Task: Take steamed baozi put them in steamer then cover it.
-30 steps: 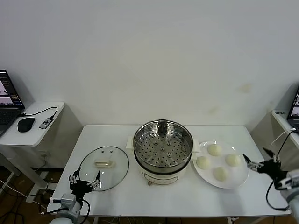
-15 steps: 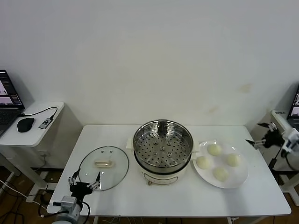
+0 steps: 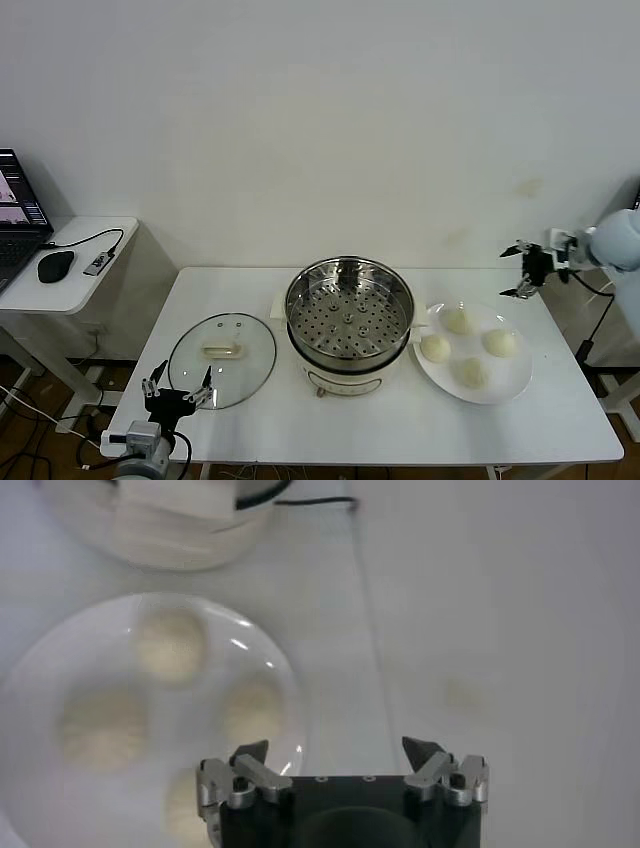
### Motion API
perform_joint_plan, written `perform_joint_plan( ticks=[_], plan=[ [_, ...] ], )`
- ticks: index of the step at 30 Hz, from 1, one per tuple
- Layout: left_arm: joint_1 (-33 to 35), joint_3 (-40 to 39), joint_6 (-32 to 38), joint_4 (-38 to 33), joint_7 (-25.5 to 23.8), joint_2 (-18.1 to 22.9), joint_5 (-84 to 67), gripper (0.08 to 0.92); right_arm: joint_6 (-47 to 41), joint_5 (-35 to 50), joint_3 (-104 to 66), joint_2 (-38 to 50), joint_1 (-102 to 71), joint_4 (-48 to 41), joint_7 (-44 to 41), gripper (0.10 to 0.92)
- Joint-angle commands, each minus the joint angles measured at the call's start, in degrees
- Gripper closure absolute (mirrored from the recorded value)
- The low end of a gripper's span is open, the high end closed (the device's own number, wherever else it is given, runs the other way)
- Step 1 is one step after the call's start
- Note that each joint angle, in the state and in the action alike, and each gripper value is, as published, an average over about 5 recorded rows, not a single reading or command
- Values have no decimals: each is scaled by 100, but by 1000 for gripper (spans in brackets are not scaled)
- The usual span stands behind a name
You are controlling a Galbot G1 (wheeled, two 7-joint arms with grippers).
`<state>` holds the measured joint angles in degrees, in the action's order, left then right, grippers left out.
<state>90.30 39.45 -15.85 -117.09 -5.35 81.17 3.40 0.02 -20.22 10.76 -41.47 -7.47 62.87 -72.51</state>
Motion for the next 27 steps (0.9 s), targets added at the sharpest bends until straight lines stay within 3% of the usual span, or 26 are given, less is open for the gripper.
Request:
perform_joint_plan(
  ticks=[1, 10, 27],
  plan=[
    [161, 5, -63, -123, 77, -4, 44, 177, 584, -677, 1024, -661, 593, -1013, -336, 203],
    [240, -6, -48, -125, -5, -3, 194, 177, 434, -1234, 394, -1008, 24, -1385, -69, 203],
    [208, -18, 30, -14, -14, 14, 175, 177, 322, -1247, 312, -1436, -147, -1905, 709, 203]
  ],
)
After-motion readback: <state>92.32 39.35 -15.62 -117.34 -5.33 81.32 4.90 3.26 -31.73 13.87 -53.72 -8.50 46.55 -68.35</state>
